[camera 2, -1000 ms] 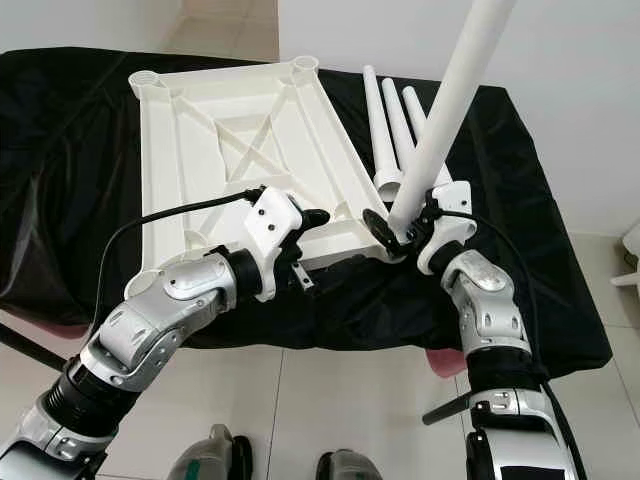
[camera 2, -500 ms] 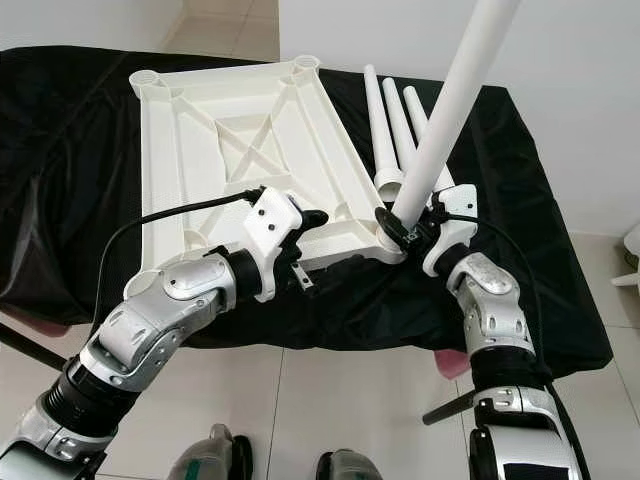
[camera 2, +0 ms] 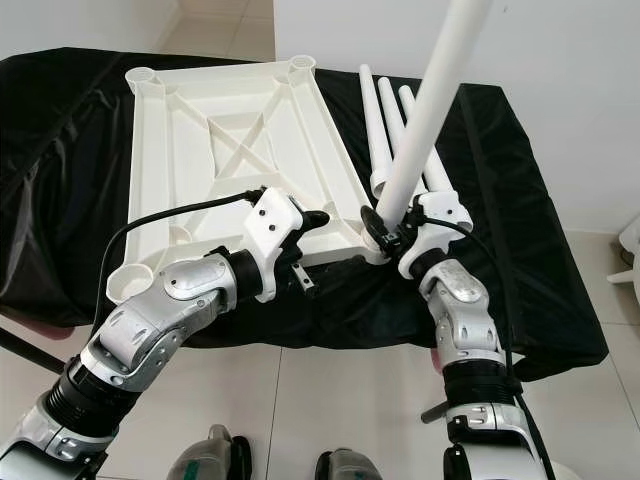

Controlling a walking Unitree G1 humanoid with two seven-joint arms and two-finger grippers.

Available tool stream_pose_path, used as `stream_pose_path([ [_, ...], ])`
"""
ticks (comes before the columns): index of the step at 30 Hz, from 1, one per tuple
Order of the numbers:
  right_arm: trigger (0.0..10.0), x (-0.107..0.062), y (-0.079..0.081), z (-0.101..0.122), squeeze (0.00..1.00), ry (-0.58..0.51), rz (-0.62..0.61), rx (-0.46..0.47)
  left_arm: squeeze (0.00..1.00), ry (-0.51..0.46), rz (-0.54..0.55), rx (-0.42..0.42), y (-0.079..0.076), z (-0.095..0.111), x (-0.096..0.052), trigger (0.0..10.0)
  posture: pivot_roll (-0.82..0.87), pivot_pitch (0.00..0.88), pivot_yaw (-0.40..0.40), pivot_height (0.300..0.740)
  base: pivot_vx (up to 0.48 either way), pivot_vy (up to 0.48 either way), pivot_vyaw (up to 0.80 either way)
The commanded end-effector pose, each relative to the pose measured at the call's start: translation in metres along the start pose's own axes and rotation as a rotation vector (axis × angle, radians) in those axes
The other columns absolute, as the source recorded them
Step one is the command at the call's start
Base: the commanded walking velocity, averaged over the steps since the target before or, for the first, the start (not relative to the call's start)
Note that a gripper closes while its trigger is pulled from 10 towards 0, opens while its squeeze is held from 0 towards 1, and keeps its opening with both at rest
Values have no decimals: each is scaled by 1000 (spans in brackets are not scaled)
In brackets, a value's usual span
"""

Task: Building children table

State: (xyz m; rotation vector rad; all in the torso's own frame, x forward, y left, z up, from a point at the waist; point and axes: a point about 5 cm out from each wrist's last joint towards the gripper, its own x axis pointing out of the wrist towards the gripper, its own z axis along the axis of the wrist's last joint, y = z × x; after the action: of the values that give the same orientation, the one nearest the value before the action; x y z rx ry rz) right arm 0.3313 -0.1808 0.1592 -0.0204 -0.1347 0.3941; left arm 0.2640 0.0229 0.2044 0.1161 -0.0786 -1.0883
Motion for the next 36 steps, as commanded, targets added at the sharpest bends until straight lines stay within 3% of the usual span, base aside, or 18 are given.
stream_pose_path([
  [1, 10000, 3, 3, 3, 0, -19, -20, 26, 0, 1, -82, 14, -6, 1, -1, 10000, 14, 73, -5, 740, 0, 0, 0],
  [24, 10000, -4, -2, -7, 0, 27, -519, 111, 0, 3, -98, 11, -9, -1, 0, 10000, 10, 61, -3, 740, 0, 0, 0],
  [26, 10000, -11, -1, -5, 0, 13, -666, 103, 0, 4, -100, 11, -10, -1, 0, 10000, 12, 61, -3, 740, 0, 0, 0],
  [29, 10000, -15, 2, -4, 0, 7, -729, 91, 0, 4, -101, 10, -11, -1, 0, 10000, 12, 62, -3, 740, 0, 0, 0],
  [36, 10000, -13, 6, -2, 0, 10, -722, 85, 0, 5, -106, 8, -12, -1, 0, 10000, 7, 66, -1, 740, 0, 0, 0],
])
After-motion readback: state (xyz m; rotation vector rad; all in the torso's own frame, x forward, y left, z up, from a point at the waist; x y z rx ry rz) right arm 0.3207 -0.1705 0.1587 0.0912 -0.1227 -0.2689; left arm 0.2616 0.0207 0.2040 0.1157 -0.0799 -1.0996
